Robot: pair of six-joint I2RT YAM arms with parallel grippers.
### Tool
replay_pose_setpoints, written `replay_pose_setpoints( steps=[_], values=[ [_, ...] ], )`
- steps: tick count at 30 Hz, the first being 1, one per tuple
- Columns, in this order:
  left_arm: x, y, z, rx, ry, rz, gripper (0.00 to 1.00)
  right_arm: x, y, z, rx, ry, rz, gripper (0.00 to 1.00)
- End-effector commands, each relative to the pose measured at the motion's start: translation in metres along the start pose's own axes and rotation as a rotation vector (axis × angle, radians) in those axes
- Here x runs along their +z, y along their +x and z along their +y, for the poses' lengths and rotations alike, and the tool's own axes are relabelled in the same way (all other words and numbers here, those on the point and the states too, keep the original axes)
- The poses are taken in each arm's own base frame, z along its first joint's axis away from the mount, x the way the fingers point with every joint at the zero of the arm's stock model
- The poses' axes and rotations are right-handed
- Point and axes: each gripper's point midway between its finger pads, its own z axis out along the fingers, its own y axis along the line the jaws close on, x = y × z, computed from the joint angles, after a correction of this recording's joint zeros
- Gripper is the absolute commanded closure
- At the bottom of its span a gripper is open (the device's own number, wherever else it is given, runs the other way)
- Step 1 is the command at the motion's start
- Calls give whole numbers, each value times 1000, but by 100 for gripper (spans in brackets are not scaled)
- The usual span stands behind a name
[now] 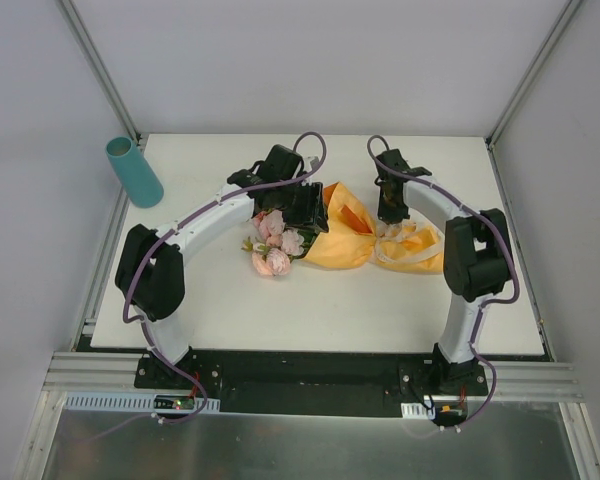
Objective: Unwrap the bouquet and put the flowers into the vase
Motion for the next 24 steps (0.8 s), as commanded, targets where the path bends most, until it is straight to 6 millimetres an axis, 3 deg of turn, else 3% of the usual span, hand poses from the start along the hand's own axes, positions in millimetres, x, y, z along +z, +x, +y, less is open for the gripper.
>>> replay_pose_setpoints(
  steps=[1,9,17,24],
  values=[
    [-13,-7,-6,34,-2,-55,56,-31,-36,-5,15,-6,-123,99],
    [6,9,-4,-91,20,32,57,-79,-58,-2,110,-111,-282,100],
    [38,14,-22,-37,89,76,56,-135,-90,-7,217,-183,-447,100],
    [79,27,6,-78,31,141,57,-199,-130,-27,338,-236,-665,100]
  ],
)
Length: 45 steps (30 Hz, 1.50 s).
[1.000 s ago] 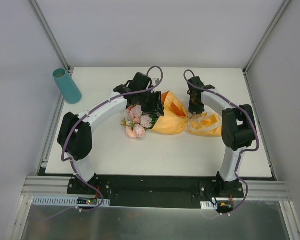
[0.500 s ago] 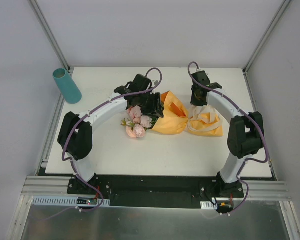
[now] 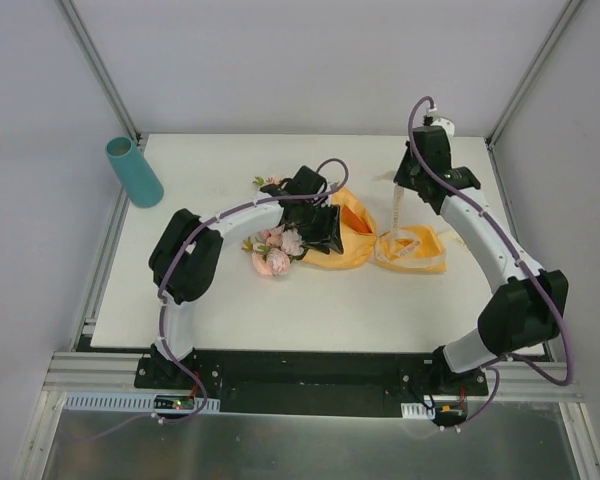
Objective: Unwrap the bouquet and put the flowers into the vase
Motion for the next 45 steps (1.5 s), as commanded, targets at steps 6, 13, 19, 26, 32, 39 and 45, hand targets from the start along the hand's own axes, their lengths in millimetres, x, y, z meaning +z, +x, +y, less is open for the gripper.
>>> replay_pose_setpoints(
  steps=[6,13,19,26,32,39,45],
  values=[
    [22,-1,28,-11,-72,-1,57,-82,-155,4,173,-117,-548,100],
    [22,3,35,-20,-101,-2,57,-71,-219,-8,221,-126,-764,100],
    [7,4,18,-17,-51,-9,57,-4,-188,-26,207,-6,-587,50],
    [-25,2,-18,-11,43,-41,57,-13,-68,-30,205,38,-57,39],
    [-35,7,-19,-4,41,-57,56,-47,40,26,141,-333,169,43],
    [-30,11,-13,-18,34,-39,57,-45,118,13,185,-275,325,48],
    [-18,11,-5,-35,14,-22,57,-41,145,10,237,-278,302,45]
  ],
)
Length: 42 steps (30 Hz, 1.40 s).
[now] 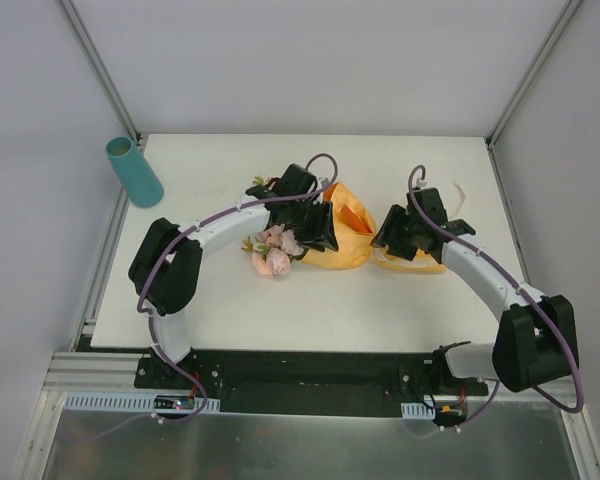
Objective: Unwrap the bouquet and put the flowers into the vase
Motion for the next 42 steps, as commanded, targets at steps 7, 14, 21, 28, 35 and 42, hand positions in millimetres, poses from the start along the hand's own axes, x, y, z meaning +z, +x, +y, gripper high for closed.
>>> replay_pose_setpoints(
  steps=[7,14,21,28,35,42],
  values=[
    [16,4,10,-36,-12,40,57,14,1,-8,-135,8,-65,42],
    [31,9,27,-61,-54,67,58,26,-8,-10,-140,90,-52,70],
    [40,13,39,-68,-81,81,59,12,-14,27,17,-36,-66,100],
    [44,15,42,-76,-87,86,59,33,7,12,299,-49,-104,100],
    [48,15,45,-85,-89,91,59,36,16,7,336,-99,-169,80],
    [47,18,47,-82,-94,92,59,-1,-10,12,115,-72,-240,64]
  ],
)
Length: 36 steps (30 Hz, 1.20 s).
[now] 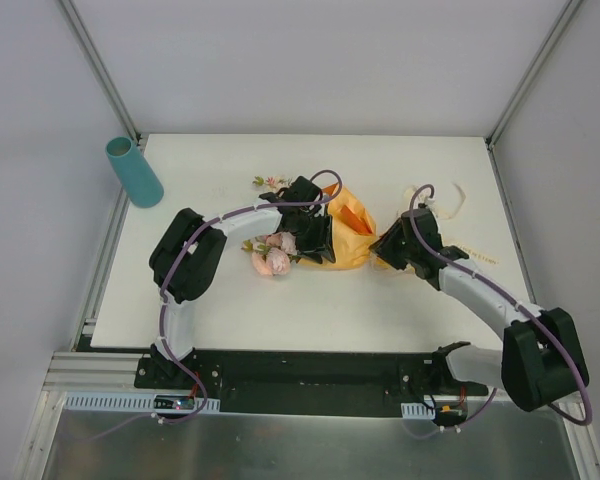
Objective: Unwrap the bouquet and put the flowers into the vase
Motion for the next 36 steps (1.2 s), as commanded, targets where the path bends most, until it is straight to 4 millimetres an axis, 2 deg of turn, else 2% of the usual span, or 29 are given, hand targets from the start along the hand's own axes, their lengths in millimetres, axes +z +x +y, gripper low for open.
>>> replay_pose_setpoints(
  steps=[1,9,16,21,27,36],
  values=[
    [2,2,5,-13,-12,1,59,-27,-43,30,-137,-44,-138,62],
    [-1,3,3,-9,-8,-4,59,-7,-63,24,-174,-19,-100,64],
    [0,6,7,-10,-16,2,59,13,-57,25,-146,-147,14,68],
    [2,5,7,-13,-16,6,59,17,-56,27,-166,-177,31,71],
    [1,4,5,-9,-11,3,59,22,-57,17,-184,-154,32,74],
    [3,5,7,-13,-13,8,58,23,-45,11,-207,-176,83,74]
  ],
)
